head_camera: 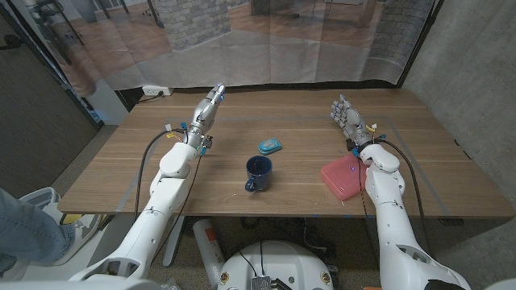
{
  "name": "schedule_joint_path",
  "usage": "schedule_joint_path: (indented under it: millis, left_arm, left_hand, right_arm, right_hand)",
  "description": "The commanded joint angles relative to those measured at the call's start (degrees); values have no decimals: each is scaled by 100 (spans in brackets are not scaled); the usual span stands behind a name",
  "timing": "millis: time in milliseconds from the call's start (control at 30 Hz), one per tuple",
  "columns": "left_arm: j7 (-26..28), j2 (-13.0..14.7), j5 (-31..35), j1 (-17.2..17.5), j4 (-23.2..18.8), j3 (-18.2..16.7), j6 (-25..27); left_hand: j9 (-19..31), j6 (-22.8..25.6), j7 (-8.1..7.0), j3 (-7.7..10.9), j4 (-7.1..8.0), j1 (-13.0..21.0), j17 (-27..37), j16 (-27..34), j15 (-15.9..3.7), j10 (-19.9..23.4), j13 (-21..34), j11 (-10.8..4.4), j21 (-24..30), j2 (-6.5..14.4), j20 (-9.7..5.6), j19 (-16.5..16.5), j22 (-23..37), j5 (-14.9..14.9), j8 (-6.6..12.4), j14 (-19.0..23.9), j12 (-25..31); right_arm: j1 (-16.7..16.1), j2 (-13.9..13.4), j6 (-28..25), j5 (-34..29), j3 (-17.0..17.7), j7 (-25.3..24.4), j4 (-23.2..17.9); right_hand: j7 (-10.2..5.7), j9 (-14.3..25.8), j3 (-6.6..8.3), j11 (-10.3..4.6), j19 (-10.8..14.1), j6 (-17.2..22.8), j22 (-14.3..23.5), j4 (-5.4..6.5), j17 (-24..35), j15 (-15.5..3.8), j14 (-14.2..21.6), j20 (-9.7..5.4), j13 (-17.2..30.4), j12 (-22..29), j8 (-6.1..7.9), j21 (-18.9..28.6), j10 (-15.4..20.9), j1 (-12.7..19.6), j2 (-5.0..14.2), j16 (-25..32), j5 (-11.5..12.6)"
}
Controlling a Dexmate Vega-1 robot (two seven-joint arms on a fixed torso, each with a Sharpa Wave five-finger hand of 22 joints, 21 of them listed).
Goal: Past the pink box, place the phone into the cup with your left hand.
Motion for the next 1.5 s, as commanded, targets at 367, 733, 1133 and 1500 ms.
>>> schedule_joint_path:
  millis: [367, 733, 1133, 1500]
  left_arm:
    - [561, -71, 772, -21, 214, 61, -1013]
    - [1097, 47, 1493, 44, -7, 132, -1056]
    - [1736, 83, 2082, 76, 48, 147, -1302]
    - [1919, 259, 2388, 124, -136, 231, -1128]
  left_hand:
    - [15, 249, -46, -64, -75, 123, 8, 33, -45, 226, 30, -115, 29, -110, -141, 126, 6, 46, 68, 173, 69]
    - [16, 297, -55, -91, -107, 161, 9, 21, -74, 247, 31, -98, 20, -158, -140, 141, 4, 84, 59, 205, 50]
    - [18, 466, -105, -108, -179, 278, 9, 17, -149, 412, 33, -185, 35, -200, -153, 249, 2, 178, 76, 311, 64]
    - [19, 527, -118, -107, -242, 385, 7, 4, -205, 493, 35, -209, 47, -221, -175, 343, 0, 244, 66, 355, 59]
  right_arm:
    - [-58, 24, -19, 20, 30, 9, -56]
    - [-57, 38, 13, 57, 59, 15, -7]
    - [-92, 73, -4, 79, 62, 6, -59]
    - [-94, 79, -19, 66, 32, 15, -77]
  right_hand:
    - [-19, 20, 23, -34, 18, 51, 27, -36, 11, -9, 33, -127, 18, 45, 43, 37, 41, 30, 37, 34, 26]
    - [-21, 20, 21, -39, 19, 54, 27, -41, 11, -8, 33, -125, 18, 46, 44, 38, 42, 28, 42, 34, 27]
    - [-23, 20, 19, -46, 23, 48, 27, -48, 12, -11, 40, -116, 18, 46, 43, 40, 40, 25, 47, 36, 27]
    - [-26, 20, 16, -43, 23, 44, 27, -55, 12, -12, 40, -110, 18, 46, 42, 41, 40, 23, 49, 36, 27]
